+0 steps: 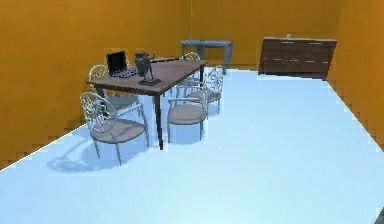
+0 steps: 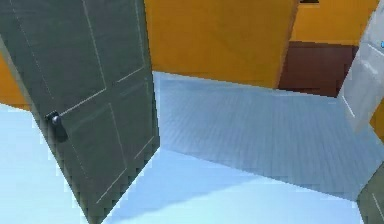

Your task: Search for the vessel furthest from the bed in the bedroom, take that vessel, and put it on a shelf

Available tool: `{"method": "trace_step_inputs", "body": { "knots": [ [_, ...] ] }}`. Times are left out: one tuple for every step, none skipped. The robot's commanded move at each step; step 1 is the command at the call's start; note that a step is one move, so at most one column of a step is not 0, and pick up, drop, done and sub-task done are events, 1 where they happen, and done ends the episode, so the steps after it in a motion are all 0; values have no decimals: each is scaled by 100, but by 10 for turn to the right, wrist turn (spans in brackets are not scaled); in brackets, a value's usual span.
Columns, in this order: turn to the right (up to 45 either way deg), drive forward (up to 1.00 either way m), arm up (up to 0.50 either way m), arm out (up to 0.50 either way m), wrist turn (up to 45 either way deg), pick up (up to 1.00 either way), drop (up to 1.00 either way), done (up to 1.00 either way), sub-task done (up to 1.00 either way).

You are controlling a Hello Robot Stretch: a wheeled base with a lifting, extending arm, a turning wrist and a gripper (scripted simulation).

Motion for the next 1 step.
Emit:
{"method": "trace_step_inputs", "body": {
  "knots": [
    [-30, 0, 0, 0, 0, 0, 0, 0, 0]
  ]
}}
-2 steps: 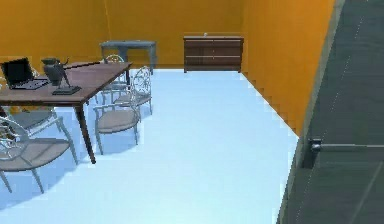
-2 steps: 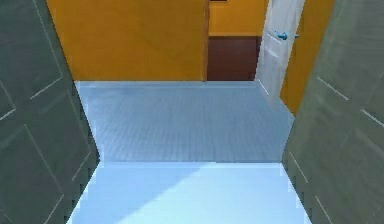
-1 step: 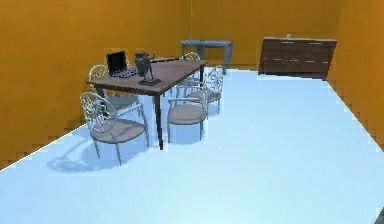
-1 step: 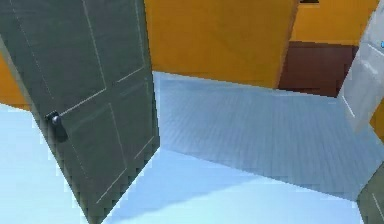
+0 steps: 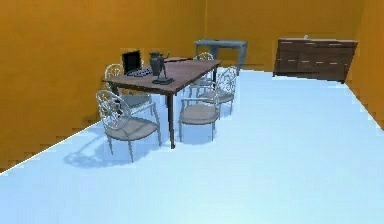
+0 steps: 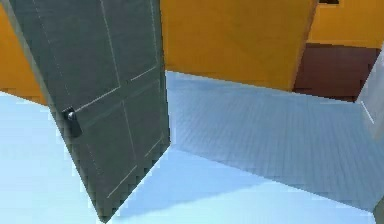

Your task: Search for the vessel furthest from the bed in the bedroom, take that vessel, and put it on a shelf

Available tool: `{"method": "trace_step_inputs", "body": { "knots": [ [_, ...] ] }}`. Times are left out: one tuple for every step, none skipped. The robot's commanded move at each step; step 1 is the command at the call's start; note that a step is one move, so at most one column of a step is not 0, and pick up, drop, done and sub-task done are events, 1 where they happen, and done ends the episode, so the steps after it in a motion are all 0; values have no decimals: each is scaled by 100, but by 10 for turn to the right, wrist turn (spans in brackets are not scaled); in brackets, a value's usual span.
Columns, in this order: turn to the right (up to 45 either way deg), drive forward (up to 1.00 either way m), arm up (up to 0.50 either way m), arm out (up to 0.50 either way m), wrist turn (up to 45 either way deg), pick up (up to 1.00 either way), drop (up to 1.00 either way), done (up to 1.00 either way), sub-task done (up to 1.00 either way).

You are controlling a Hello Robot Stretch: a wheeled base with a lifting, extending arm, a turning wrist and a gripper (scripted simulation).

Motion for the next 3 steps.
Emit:
{"method": "trace_step_inputs", "body": {
  "knots": [
    [0, 100, 0, 0, 0, 0, 0, 0, 0],
    [0, 80, 0, 0, 0, 0, 0, 0, 0],
    [450, 0, 0, 0, 0, 0, 0, 0, 0]
  ]
}}
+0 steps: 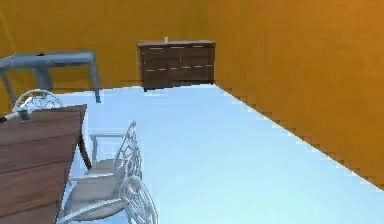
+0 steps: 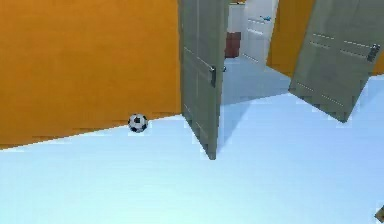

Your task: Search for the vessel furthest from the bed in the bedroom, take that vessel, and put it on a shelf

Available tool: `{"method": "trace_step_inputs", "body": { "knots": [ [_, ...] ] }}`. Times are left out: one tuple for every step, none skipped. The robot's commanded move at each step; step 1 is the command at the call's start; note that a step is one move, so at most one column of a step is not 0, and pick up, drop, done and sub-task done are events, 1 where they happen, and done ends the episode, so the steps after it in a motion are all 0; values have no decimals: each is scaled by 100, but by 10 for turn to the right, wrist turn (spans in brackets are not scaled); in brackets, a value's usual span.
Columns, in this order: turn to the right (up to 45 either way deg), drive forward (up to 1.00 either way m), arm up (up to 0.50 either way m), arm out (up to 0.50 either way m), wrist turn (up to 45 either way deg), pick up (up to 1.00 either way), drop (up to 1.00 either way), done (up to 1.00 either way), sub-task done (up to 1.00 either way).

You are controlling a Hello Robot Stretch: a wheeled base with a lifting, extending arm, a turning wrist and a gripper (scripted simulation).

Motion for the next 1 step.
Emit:
{"method": "trace_step_inputs", "body": {
  "knots": [
    [450, 0, 0, 0, 0, 0, 0, 0, 0]
  ]
}}
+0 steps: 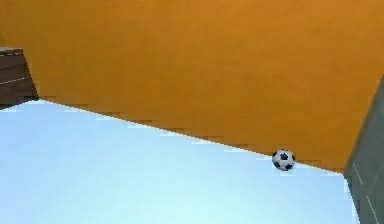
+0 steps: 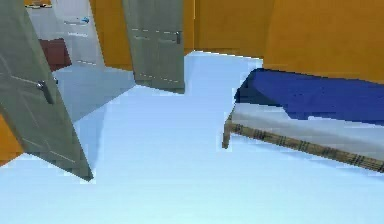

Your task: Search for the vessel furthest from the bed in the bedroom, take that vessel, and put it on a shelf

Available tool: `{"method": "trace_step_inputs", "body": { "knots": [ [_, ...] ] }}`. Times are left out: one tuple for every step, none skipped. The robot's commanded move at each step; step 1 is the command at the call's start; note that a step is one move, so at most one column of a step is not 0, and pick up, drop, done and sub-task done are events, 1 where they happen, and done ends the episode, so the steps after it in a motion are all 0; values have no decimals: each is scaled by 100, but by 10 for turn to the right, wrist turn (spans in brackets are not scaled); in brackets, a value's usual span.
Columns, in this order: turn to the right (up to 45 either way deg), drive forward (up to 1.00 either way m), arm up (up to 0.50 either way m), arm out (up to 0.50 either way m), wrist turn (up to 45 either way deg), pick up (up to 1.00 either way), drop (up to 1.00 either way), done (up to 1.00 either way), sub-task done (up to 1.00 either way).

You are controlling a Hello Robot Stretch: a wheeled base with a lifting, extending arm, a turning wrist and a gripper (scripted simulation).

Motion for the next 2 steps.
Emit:
{"method": "trace_step_inputs", "body": {
  "knots": [
    [450, 0, 0, 0, 0, 0, 0, 0, 0],
    [0, 25, 0, 0, 0, 0, 0, 0, 0]
  ]
}}
